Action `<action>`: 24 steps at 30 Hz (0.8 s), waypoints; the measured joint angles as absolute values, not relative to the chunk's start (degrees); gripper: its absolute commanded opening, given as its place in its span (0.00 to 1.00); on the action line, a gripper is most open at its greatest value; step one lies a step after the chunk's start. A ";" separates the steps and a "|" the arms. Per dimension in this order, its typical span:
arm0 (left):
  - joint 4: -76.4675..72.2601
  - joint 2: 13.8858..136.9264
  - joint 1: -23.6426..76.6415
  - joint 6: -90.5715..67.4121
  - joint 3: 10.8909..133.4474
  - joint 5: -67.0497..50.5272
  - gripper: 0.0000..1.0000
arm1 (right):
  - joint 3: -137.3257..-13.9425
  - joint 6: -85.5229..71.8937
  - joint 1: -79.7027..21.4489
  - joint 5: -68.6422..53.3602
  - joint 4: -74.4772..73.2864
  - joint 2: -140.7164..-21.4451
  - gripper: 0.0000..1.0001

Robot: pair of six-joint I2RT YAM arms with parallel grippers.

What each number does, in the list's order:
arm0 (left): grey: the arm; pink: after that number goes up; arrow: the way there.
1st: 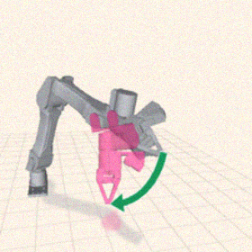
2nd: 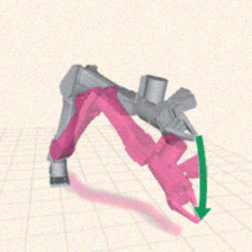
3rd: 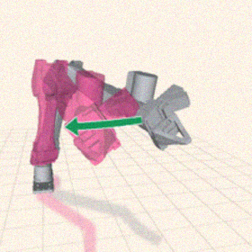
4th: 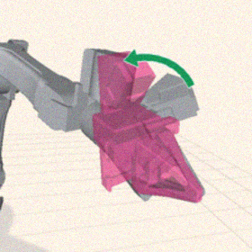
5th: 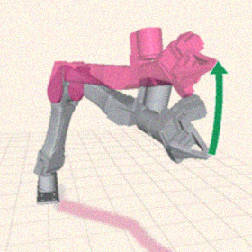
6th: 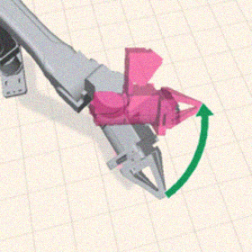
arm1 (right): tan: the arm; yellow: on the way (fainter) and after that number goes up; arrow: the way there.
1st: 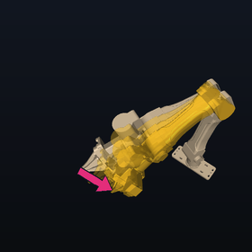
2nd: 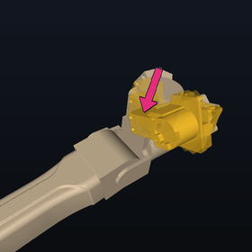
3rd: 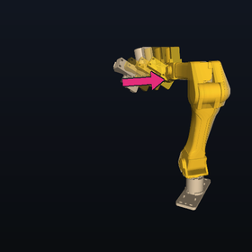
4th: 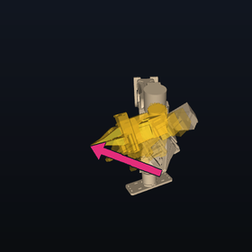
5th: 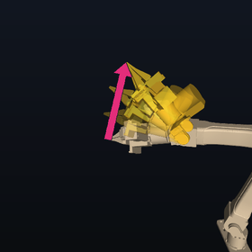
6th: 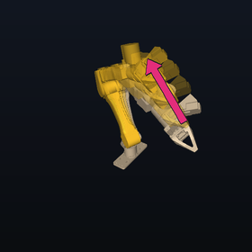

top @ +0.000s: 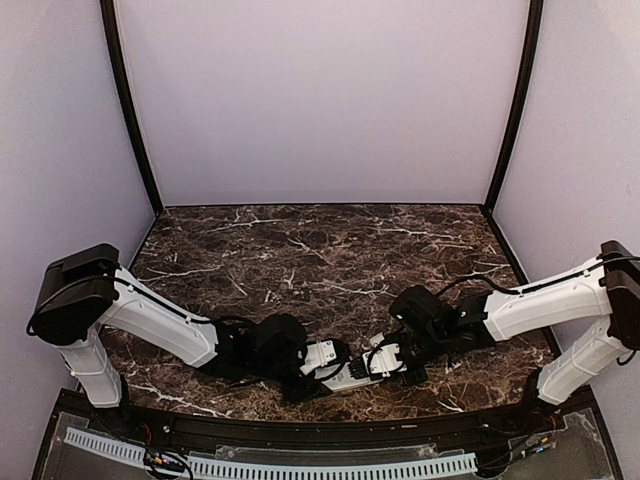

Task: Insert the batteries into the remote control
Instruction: Load the battery into the battery compartment.

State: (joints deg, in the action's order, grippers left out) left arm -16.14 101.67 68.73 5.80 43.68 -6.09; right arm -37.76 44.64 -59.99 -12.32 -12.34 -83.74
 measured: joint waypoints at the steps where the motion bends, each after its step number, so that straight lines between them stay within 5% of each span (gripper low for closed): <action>1: -16.12 101.67 68.73 5.82 43.68 -6.09 0.06 | -37.80 44.42 -59.99 -12.29 -12.43 -83.79 0.06; 24: -17.74 102.72 68.10 5.34 44.23 -6.70 0.05 | -38.00 44.12 -60.84 -8.45 -2.57 -86.61 0.06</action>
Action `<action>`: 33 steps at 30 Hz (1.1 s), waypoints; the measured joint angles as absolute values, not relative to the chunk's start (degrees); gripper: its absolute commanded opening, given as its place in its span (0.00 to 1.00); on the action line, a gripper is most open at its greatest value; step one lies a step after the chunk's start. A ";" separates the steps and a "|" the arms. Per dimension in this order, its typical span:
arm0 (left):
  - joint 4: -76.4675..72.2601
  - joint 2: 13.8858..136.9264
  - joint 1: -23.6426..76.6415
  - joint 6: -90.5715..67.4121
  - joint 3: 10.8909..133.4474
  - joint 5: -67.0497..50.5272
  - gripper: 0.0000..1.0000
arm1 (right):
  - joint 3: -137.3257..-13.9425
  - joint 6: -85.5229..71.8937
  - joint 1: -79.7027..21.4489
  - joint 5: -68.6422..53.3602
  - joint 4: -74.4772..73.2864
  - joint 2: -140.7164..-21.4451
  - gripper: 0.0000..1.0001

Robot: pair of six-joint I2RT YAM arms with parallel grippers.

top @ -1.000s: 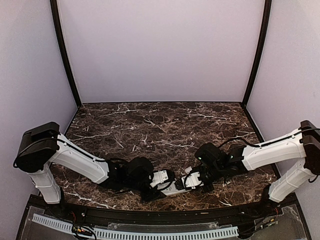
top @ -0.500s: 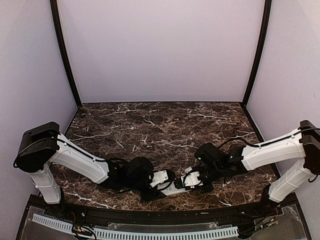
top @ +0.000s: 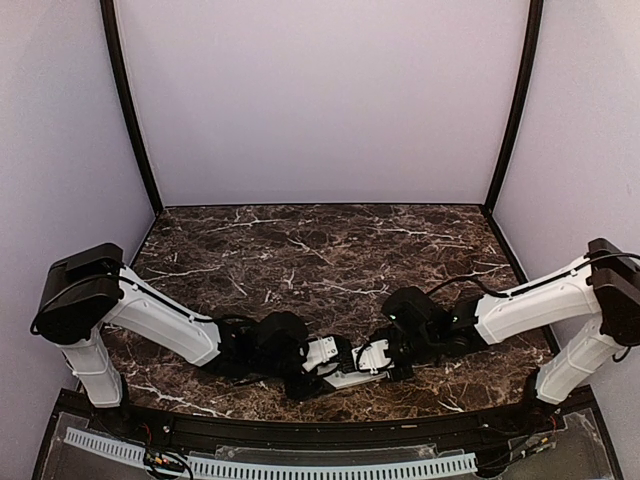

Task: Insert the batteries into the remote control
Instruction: Load the battery into the battery compartment.

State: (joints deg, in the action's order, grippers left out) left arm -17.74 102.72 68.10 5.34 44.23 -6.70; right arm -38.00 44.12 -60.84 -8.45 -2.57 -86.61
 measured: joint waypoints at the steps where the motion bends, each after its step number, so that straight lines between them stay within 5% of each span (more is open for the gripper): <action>1: -17.74 102.72 68.10 5.37 44.23 -6.70 0.05 | -37.91 44.10 -60.77 -8.43 -2.61 -86.35 0.06; 11: -17.72 103.02 68.16 6.50 44.23 -7.05 0.14 | -37.12 41.60 -56.64 -9.93 -4.60 -73.08 0.10; 20: -16.51 103.02 68.23 6.66 44.88 -6.76 0.57 | -38.59 28.10 -48.80 -4.89 -8.34 -60.34 0.34; 30: -9.78 100.99 68.84 7.16 46.35 -5.04 0.95 | -65.41 -10.66 -47.18 6.48 -32.82 -77.65 0.20; 33: -5.37 98.87 68.90 7.27 46.15 -3.97 0.99 | -67.72 -18.15 -47.42 6.20 -38.61 -84.25 0.21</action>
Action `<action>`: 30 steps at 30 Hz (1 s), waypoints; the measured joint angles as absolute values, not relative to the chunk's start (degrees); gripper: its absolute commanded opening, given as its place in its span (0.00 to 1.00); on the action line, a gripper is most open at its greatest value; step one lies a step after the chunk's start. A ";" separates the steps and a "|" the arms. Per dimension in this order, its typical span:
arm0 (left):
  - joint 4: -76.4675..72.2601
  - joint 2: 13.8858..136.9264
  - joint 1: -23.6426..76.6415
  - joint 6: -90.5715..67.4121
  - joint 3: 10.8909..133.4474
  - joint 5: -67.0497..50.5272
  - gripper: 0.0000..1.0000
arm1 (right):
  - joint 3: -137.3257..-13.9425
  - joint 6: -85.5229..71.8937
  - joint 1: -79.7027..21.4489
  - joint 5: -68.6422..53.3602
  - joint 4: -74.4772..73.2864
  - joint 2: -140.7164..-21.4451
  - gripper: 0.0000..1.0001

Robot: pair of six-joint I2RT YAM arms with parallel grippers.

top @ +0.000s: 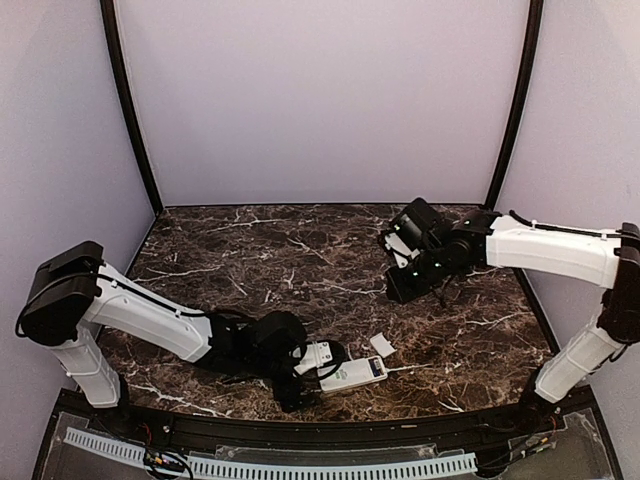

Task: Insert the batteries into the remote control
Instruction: Load the battery into the battery compartment.

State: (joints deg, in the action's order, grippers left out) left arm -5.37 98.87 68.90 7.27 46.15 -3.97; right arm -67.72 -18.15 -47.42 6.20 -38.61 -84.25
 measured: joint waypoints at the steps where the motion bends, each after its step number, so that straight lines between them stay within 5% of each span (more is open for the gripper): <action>1: -4.03 98.13 68.90 7.31 46.02 -3.64 0.99 | -67.57 -20.16 -47.70 5.91 -40.56 -86.11 0.21; 18: 3.29 70.78 68.90 -0.78 40.32 6.87 0.99 | -73.21 -31.24 -55.51 2.79 -47.62 -105.93 0.17; 30: 3.53 69.47 68.90 -1.52 38.39 8.01 0.99 | -75.81 -32.16 -56.71 4.89 -50.81 -110.74 0.14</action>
